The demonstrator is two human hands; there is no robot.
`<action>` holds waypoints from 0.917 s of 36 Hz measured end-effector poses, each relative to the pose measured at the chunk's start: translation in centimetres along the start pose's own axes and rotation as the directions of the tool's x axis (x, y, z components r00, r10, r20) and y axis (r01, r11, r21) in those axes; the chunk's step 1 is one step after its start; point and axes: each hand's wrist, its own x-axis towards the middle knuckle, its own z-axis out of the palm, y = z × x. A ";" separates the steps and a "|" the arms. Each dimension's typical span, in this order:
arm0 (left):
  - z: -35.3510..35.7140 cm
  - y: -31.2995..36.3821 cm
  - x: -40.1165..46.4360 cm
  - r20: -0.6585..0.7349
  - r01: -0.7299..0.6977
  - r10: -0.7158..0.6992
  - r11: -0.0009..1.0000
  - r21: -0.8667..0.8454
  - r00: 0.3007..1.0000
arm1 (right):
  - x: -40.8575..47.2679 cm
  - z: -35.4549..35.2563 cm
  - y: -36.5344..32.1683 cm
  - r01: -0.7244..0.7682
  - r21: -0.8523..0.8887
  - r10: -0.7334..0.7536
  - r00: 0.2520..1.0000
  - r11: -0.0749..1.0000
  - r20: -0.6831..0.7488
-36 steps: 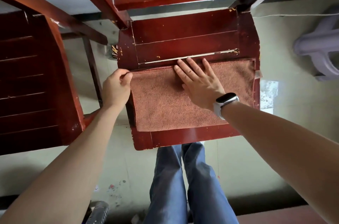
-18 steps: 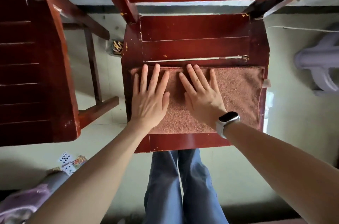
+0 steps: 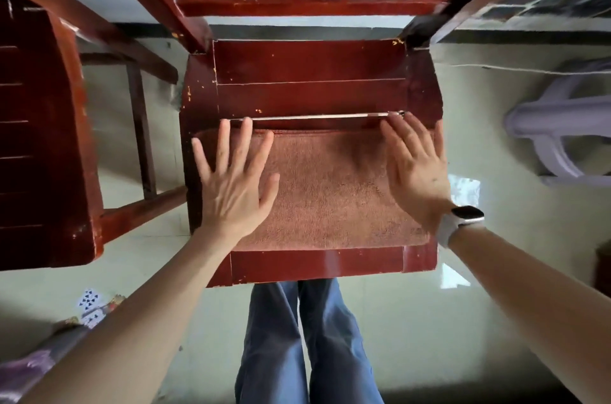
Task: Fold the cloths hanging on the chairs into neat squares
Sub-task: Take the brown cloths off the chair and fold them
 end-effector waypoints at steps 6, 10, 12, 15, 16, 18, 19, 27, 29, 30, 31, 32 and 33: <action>0.4 6.0 0.4 0.025 -0.183 0.183 0.983 0.001 0.983 | -0.4 -0.6 4.2 0.148 -0.195 -0.125 0.984 0.970 0.126; 2.3 8.4 0.7 0.075 -0.185 0.183 0.982 0.026 0.980 | -0.1 1.2 4.6 0.391 -0.341 -0.317 0.914 0.855 0.253; 3.1 8.6 0.7 0.080 -0.169 0.165 0.984 0.047 0.983 | 0.2 1.8 5.6 0.384 -0.372 -0.308 0.918 0.845 0.250; 3.6 8.4 0.7 0.061 -0.168 0.164 0.983 0.069 0.985 | 0.7 1.7 6.7 0.324 -0.314 -0.260 0.938 0.892 0.228; 3.6 8.4 0.7 0.058 -0.171 0.167 0.982 0.073 0.984 | 0.8 1.4 6.8 0.304 -0.284 -0.249 0.945 0.910 0.211; 3.4 8.5 0.6 0.062 -0.176 0.171 0.982 0.073 0.983 | 0.8 0.9 7.0 0.234 -0.155 -0.206 0.962 0.960 0.178; 3.4 8.5 0.6 0.066 -0.176 0.171 0.982 0.070 0.983 | 0.7 0.6 7.0 0.175 -0.058 -0.164 0.974 0.983 0.154; 2.5 8.9 0.7 0.097 -0.157 0.150 0.985 0.068 0.984 | 1.7 -1.4 6.4 -0.260 0.225 0.244 0.965 0.939 0.097; 2.3 9.1 0.7 0.103 -0.142 0.136 0.988 0.061 0.985 | 2.7 -2.0 6.1 -0.326 0.200 0.289 0.938 0.924 0.193; 2.2 9.1 0.7 0.110 -0.136 0.129 0.989 0.057 0.986 | 3.1 -2.3 6.0 -0.337 0.173 0.294 0.928 0.926 0.230; 2.1 9.2 0.7 0.118 -0.130 0.123 0.990 0.054 0.985 | 3.4 -2.6 5.9 -0.339 0.148 0.297 0.922 0.929 0.250; 2.0 9.2 0.7 0.129 -0.125 0.117 0.991 0.054 0.985 | 3.5 -2.9 5.9 -0.338 0.141 0.296 0.921 0.931 0.252; 2.0 9.2 0.7 0.138 -0.121 0.112 0.991 0.054 0.984 | 3.5 -3.0 5.8 -0.338 0.157 0.294 0.923 0.928 0.246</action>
